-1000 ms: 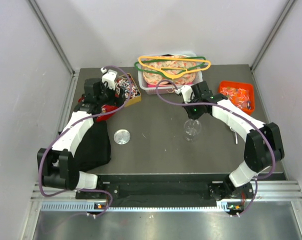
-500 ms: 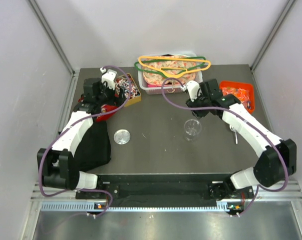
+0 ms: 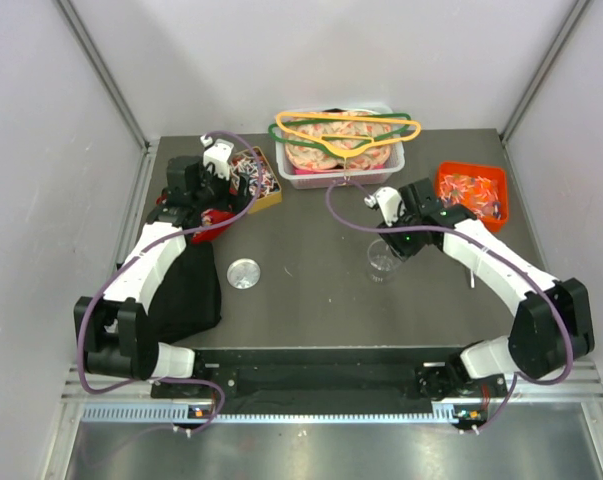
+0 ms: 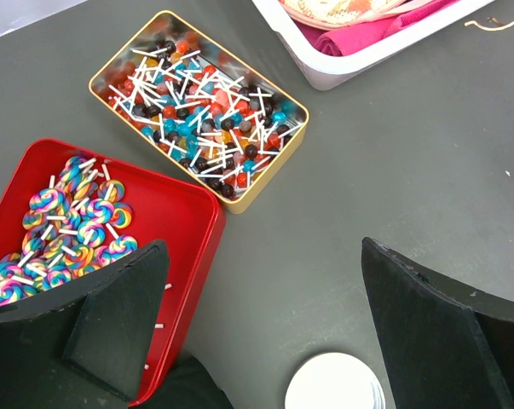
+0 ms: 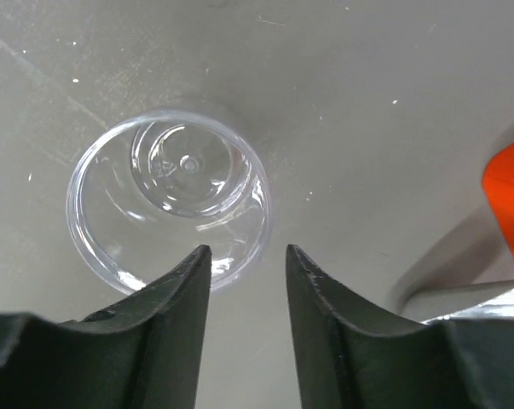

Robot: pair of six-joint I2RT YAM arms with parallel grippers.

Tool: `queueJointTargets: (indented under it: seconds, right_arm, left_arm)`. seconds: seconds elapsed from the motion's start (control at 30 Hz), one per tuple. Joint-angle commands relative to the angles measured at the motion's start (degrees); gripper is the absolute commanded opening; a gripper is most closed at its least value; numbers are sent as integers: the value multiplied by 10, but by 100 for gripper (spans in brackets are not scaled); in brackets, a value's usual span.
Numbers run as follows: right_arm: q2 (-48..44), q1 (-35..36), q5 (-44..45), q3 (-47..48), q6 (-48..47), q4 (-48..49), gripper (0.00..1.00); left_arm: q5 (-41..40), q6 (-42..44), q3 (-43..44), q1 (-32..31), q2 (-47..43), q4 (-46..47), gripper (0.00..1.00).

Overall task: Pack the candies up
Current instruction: Move the packing bottle to the center of the board.

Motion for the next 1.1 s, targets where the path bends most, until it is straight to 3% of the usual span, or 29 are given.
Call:
queueJointTargets:
  seconds: [0.0, 0.13, 0.27, 0.47, 0.87, 1.07]
  right_arm:
    - [19, -5, -17, 0, 2, 26, 38]
    - [44, -5, -26, 8, 9, 35, 33]
    - [67, 0, -32, 19, 23, 50, 21]
    - [108, 45, -23, 80, 39, 66, 16]
    - [277, 128, -35, 287, 62, 49, 14]
    - [337, 184, -47, 343, 72, 31, 13]
  left_arm:
    - [6, 1, 9, 2, -20, 17, 99]
    - [7, -1, 7, 2, -19, 16, 99]
    - [8, 0, 4, 2, -19, 15, 99]
    - [14, -7, 6, 10, -12, 13, 99]
    - [16, -15, -16, 50, -23, 11, 99]
    - [18, -12, -20, 59, -25, 9, 99]
